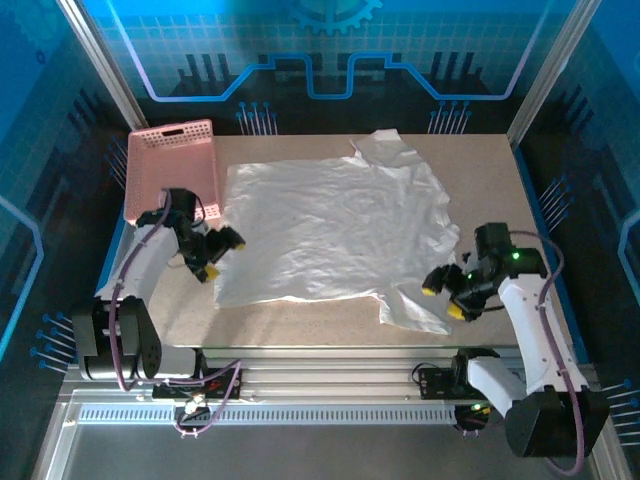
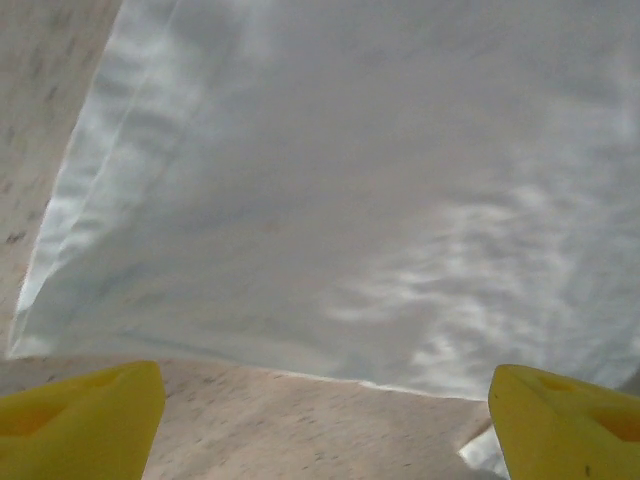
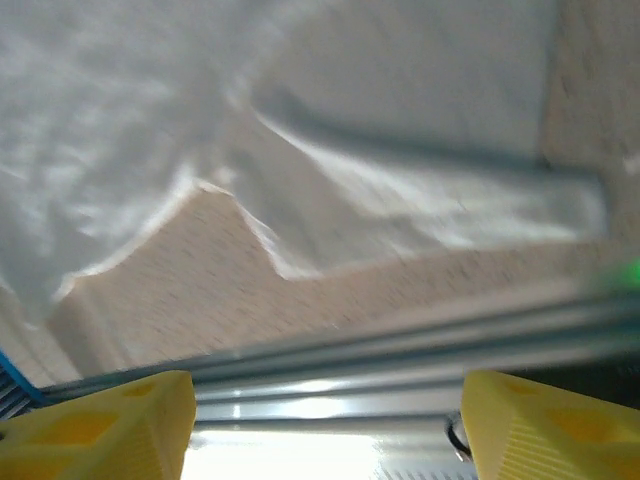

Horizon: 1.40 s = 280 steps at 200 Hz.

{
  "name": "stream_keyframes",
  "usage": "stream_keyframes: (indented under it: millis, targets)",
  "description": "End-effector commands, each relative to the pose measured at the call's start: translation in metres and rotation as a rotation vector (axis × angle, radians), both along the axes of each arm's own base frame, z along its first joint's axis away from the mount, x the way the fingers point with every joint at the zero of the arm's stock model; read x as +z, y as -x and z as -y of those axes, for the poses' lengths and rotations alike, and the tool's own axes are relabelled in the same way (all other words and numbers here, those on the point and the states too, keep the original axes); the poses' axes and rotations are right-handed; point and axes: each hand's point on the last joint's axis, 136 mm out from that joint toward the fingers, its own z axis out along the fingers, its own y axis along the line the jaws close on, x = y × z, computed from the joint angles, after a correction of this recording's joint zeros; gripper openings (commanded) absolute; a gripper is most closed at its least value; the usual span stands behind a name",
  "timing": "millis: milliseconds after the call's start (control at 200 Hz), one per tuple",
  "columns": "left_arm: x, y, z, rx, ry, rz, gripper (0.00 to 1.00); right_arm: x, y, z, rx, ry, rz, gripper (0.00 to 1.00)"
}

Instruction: Fold and stack the t-shirts

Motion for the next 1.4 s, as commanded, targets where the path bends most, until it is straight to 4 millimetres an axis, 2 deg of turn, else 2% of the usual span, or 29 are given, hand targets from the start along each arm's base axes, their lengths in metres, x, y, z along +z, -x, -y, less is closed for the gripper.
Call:
stream_keyframes:
  millis: [0,130,225,510,620,865,1080,1211,1296,1396]
  targets:
    - [-0.019,0.009,-0.001,0.014,-0.010,-0.023,0.83,-0.028,0.034,0.005,-0.047,0.059,-0.161,0.69]
    - [-0.051,0.015,0.003,0.031,0.016,-0.064,0.77,-0.052,0.047,0.007,-0.078,0.093,-0.214,0.63]
    - [-0.064,0.020,0.005,0.033,0.029,-0.079,0.74,-0.064,0.048,0.013,-0.102,0.131,-0.231,0.61]
    - [-0.088,0.031,0.000,0.029,-0.003,-0.127,0.68,-0.085,0.020,0.032,-0.172,0.261,-0.216,0.54]
    - [-0.094,0.034,-0.004,0.037,-0.021,-0.150,0.65,-0.093,0.010,0.031,-0.211,0.261,-0.202,0.53]
    - [-0.091,0.038,-0.013,0.046,-0.052,-0.178,0.65,-0.103,0.002,0.027,-0.231,0.270,-0.204,0.52]
    - [-0.057,0.043,-0.017,0.047,-0.076,-0.156,0.69,-0.098,0.001,0.026,-0.237,0.265,-0.197,0.53]
    - [-0.047,0.049,-0.022,0.046,-0.091,-0.161,0.70,-0.095,0.002,0.027,-0.247,0.268,-0.194,0.53]
    - [-0.051,0.050,-0.021,0.040,-0.082,-0.167,0.69,-0.094,0.001,0.028,-0.249,0.274,-0.193,0.53]
    - [-0.066,0.053,-0.017,0.036,-0.057,-0.197,0.64,-0.094,0.000,0.029,-0.255,0.280,-0.195,0.53]
